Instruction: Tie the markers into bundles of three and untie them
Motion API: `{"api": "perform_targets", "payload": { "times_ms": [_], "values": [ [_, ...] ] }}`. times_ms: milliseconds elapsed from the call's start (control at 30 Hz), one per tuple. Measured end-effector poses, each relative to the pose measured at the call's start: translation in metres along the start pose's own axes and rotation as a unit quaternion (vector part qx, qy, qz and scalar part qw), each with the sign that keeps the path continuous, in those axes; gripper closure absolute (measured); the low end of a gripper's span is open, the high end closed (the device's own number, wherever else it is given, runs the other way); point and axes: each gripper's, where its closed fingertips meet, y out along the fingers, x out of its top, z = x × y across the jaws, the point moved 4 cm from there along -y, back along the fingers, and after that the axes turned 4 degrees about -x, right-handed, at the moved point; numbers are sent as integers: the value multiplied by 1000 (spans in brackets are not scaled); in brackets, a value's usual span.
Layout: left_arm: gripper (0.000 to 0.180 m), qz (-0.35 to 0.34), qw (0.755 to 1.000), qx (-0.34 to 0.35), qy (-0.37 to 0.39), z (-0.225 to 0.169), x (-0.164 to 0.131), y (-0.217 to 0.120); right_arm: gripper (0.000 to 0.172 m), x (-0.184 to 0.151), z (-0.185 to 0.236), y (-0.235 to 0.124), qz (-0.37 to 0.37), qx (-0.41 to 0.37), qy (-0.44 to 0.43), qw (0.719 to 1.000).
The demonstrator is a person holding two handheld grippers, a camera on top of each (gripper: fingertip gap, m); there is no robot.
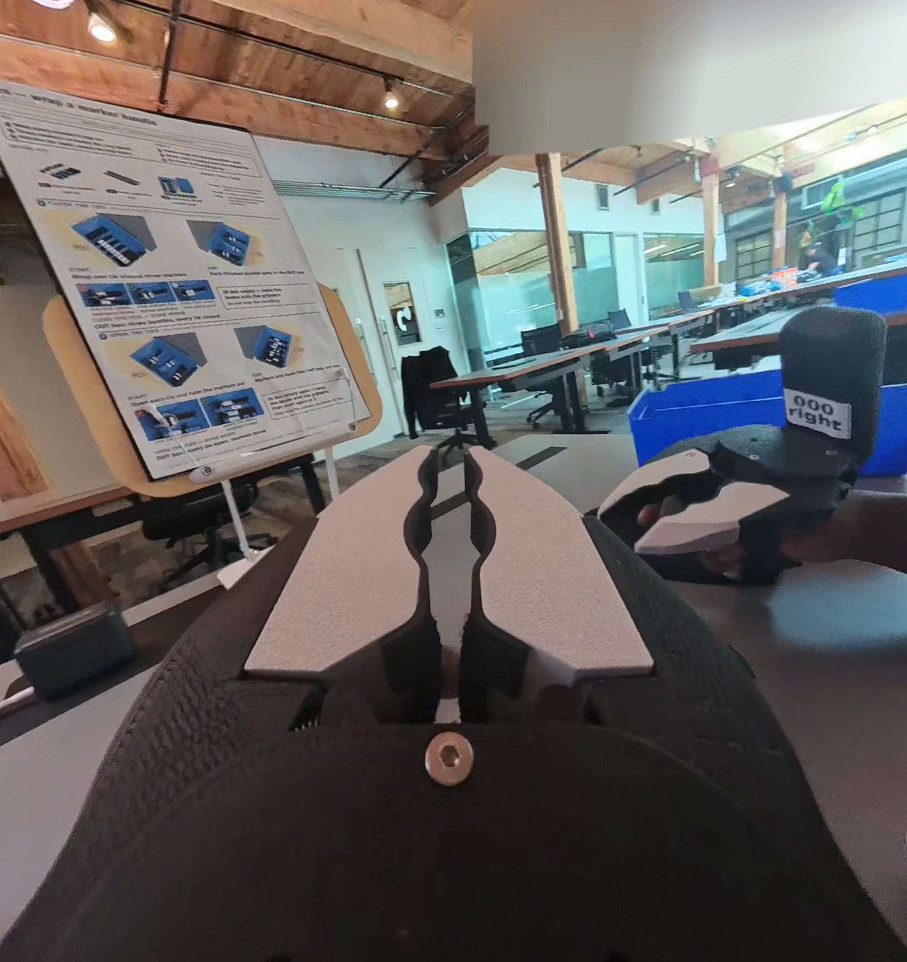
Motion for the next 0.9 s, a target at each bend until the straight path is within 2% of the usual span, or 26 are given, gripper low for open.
{"api": "perform_targets", "payload": {
  "times_ms": [100, 167, 233, 300, 333, 367, 433, 467, 500, 567, 600, 633, 667, 700, 733, 767, 833, 900],
  "values": [
    [170, 5, 999, -9, -41, 24, -6, -1, 130, -3, -2, 5, 23, -12, -11, 1000],
    [165, 54, 997, 10, -60, 40, -19, -4, 123, -2, -6, 8, 38, -20, -19, 999],
    [142, 153, 987, 2, -45, 54, -41, -3, 119, 1, -10, 8, 53, -28, -46, 997],
    [116, 251, 968, 5, -13, 74, -59, 0, 118, 7, -12, 0, 57, -46, -71, 995],
    [101, 279, 960, -10, 1, 82, -66, 5, 118, 10, -10, -6, 54, -48, -76, 995],
    [95, 300, 953, -35, 4, 88, -72, 10, 117, 14, -6, -12, 47, -47, -76, 995],
    [100, 339, 940, -36, 13, 110, -86, 24, 117, 22, 1, -29, 23, -58, -81, 995],
    [105, 375, 924, -73, 5, 112, -100, 29, 118, 25, 2, -37, 15, -70, -81, 994],
    [108, 415, 903, -115, -11, 113, -116, 33, 118, 27, 3, -45, 12, -81, -77, 994],
    [108, 484, 866, -115, -47, 128, -151, 42, 118, 28, 3, -60, 15, -97, -63, 993],
    [112, 532, 837, -119, -52, 133, -167, 40, 118, 27, 3, -67, 21, -104, -61, 993],
    [119, 570, 810, -124, -56, 136, -180, 38, 118, 26, 3, -73, 29, -112, -65, 991],
    [134, 598, 786, -139, -64, 133, -191, 33, 118, 26, 3, -78, 39, -120, -70, 990],
    [159, 611, 770, -165, -74, 126, -197, 29, 118, 26, 5, -81, 47, -125, -69, 989],
    [162, 579, 783, -194, -119, 114, -194, 33, 119, 28, 10, -82, 51, -121, -56, 990],
    [162, 578, 779, -200, -140, 105, -193, 33, 122, 31, 19, -81, 56, -95, -22, 994],
    [162, 587, 771, -214, -126, 80, -185, 26, 108, 35, 50, -74, 87, 7, 89, 992],
    [161, 587, 766, -233, -124, 45, -174, 18, 104, 34, 86, -68, 168, 115, 186, 961]
  ]
}}
